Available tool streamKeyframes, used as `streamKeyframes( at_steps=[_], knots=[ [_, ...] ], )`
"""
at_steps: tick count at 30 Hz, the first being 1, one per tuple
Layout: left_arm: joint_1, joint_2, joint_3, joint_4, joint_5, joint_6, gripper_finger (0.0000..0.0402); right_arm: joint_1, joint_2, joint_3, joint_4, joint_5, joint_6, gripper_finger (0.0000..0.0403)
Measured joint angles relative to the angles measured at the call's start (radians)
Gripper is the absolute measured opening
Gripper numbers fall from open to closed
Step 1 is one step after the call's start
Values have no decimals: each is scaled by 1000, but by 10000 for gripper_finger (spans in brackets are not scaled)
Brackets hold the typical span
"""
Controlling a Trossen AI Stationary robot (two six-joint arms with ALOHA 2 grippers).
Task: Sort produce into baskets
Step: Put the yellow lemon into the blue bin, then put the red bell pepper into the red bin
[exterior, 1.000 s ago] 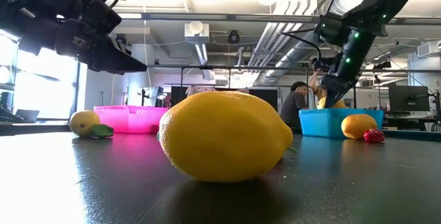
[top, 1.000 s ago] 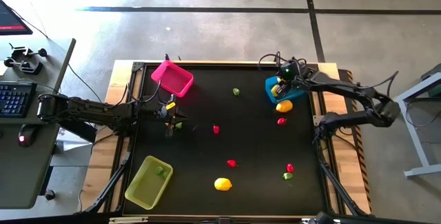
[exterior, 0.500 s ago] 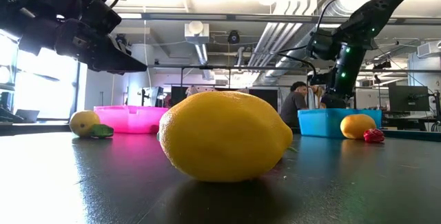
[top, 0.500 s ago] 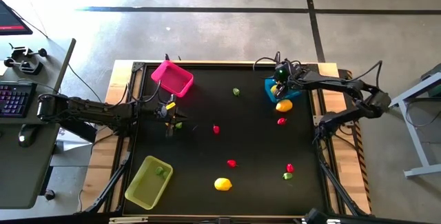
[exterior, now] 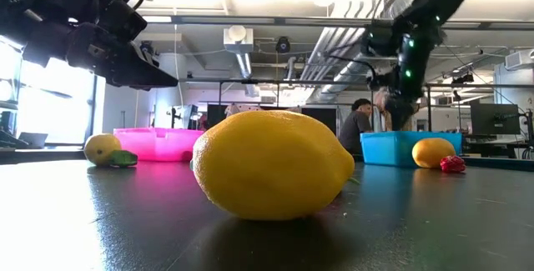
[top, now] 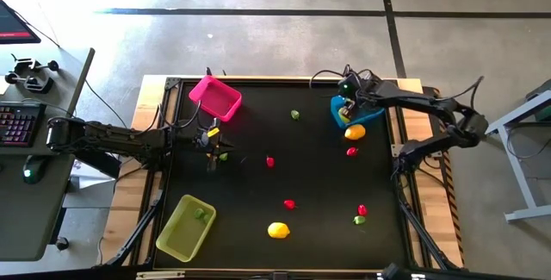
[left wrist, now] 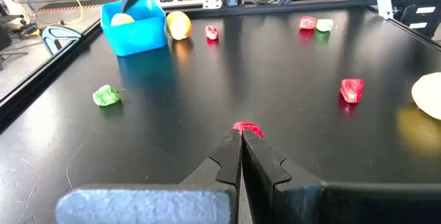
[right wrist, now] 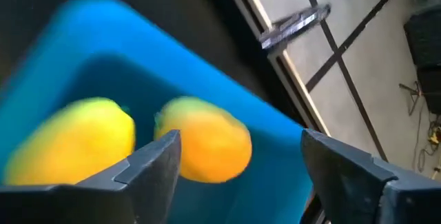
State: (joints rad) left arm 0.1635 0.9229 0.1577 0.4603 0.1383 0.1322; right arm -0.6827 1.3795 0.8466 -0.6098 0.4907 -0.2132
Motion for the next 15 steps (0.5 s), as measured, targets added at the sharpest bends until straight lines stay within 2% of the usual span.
streamKeyframes(
  at_steps=[3, 6, 13, 15],
  knots=[
    [0, 0, 0, 0, 0, 0, 0, 52, -1, 40, -38, 3, 44, 260],
    [0, 0, 0, 0, 0, 0, 0, 110, -1, 46, -26, 3, 62, 213],
    [0, 0, 0, 0, 0, 0, 0, 262, -1, 46, -10, 18, 165, 46],
    [0, 0, 0, 0, 0, 1, 0, 318, -1, 46, -3, 18, 206, 13]
  ],
)
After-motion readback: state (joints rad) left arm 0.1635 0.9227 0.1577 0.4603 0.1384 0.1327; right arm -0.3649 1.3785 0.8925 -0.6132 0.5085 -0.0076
